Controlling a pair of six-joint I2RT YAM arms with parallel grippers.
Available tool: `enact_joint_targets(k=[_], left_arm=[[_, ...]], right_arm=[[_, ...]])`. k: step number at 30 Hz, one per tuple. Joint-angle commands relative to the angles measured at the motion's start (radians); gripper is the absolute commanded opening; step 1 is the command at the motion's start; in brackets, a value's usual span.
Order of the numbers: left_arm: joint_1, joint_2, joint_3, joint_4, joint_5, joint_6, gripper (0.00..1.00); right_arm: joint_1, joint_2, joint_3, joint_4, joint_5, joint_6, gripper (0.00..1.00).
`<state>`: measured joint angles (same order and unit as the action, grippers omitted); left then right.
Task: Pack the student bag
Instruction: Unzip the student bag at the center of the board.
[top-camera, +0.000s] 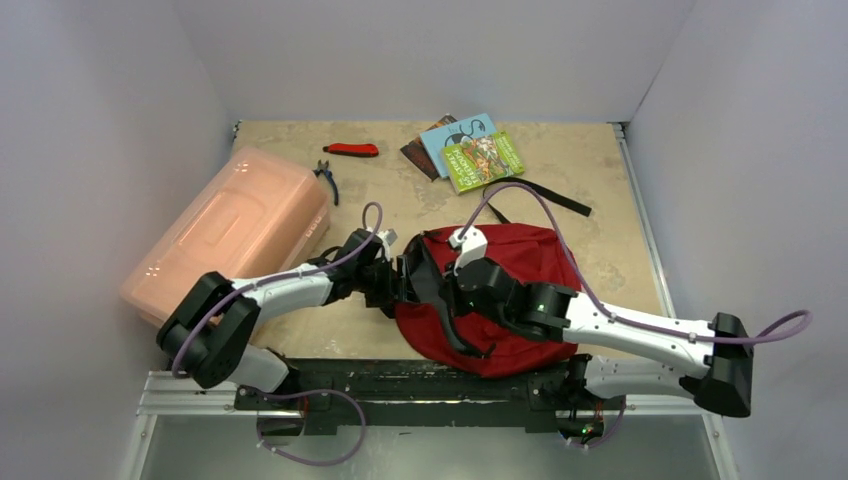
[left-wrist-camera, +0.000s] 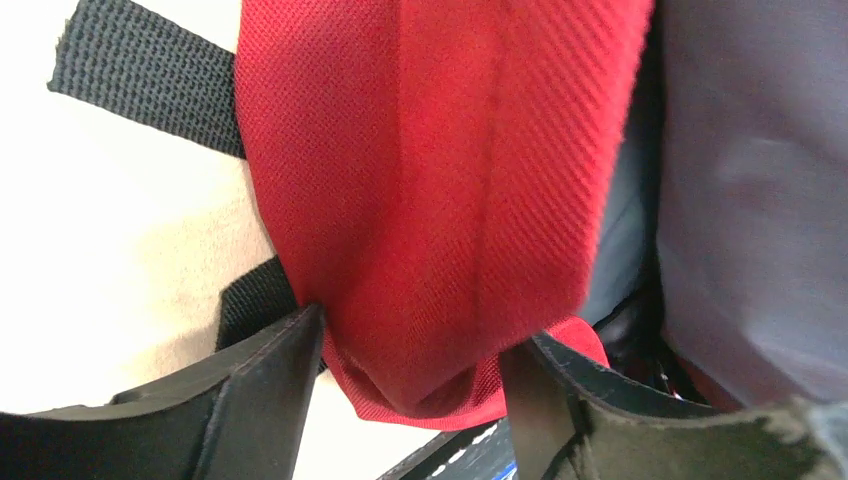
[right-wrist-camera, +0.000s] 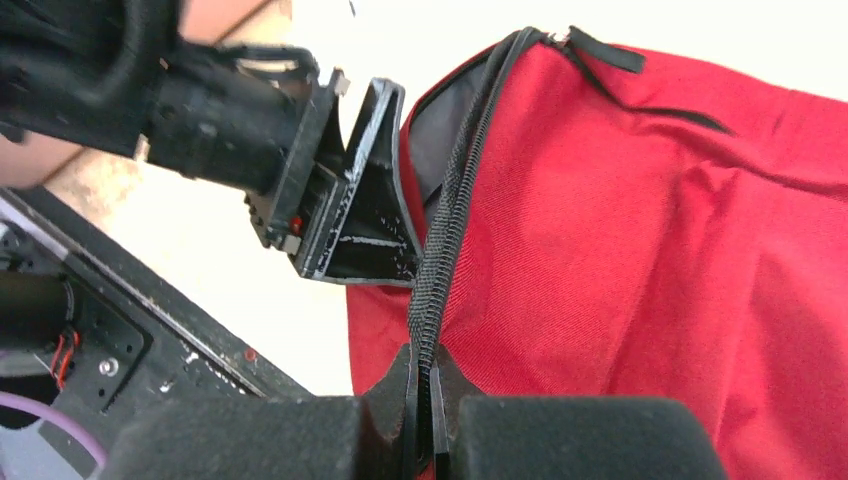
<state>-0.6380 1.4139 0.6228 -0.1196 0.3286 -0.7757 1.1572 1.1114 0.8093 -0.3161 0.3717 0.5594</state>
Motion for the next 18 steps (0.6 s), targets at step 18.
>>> enact_joint_targets(k=[18], left_arm=[[-0.108, 0.125, 0.044, 0.291, 0.057, -0.161, 0.21]], right_arm=[[-0.317, -0.225, 0.245, -0.220, 0.400, -0.196, 0.00]])
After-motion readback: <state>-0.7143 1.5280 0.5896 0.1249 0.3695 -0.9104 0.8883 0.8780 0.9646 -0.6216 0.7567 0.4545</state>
